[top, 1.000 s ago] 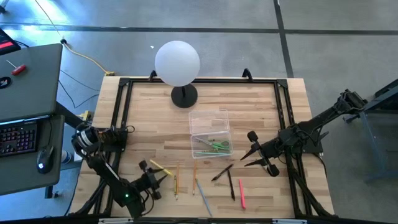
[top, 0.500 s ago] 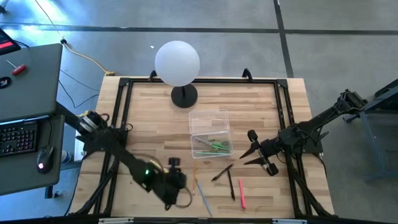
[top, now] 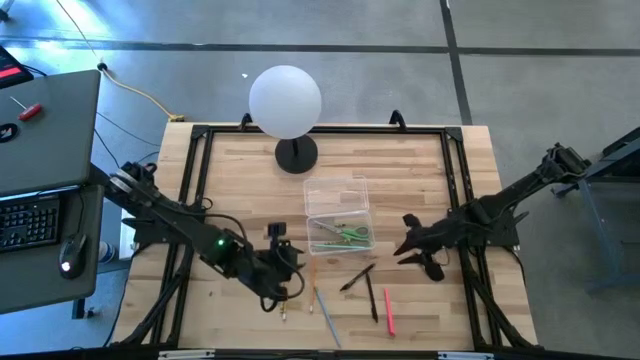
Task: Pick & place school supplies into a supply box
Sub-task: Put the right light green crayon into the transparent supply box
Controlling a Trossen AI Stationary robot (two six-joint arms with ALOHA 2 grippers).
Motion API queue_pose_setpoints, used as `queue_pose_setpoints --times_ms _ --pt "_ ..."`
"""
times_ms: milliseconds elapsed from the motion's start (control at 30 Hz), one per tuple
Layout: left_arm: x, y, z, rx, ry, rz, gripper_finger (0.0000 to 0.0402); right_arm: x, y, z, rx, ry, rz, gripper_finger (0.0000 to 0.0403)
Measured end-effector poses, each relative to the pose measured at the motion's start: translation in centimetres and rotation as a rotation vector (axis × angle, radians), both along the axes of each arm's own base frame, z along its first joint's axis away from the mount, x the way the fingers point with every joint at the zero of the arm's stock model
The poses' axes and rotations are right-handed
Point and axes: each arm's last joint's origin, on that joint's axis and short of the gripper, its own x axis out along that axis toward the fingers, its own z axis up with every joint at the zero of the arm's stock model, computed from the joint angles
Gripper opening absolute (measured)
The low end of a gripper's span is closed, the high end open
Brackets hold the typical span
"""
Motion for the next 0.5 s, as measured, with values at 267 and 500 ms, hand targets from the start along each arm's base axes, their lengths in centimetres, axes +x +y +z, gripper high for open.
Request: queue_pose_setpoints --times_ms 267,500 --pt "0.1 0.6 -1.1 0.054 -0.062 0.127 0.0172 -1.9 0.3 -1.5 0.014 0.199 -0.282 0.0098" --pt "0.0 0.7 -1.7 0.04 -0.071 0.167 0.0172 -3.6 2.6 0.2 0.104 0.295 -0.202 0.0082"
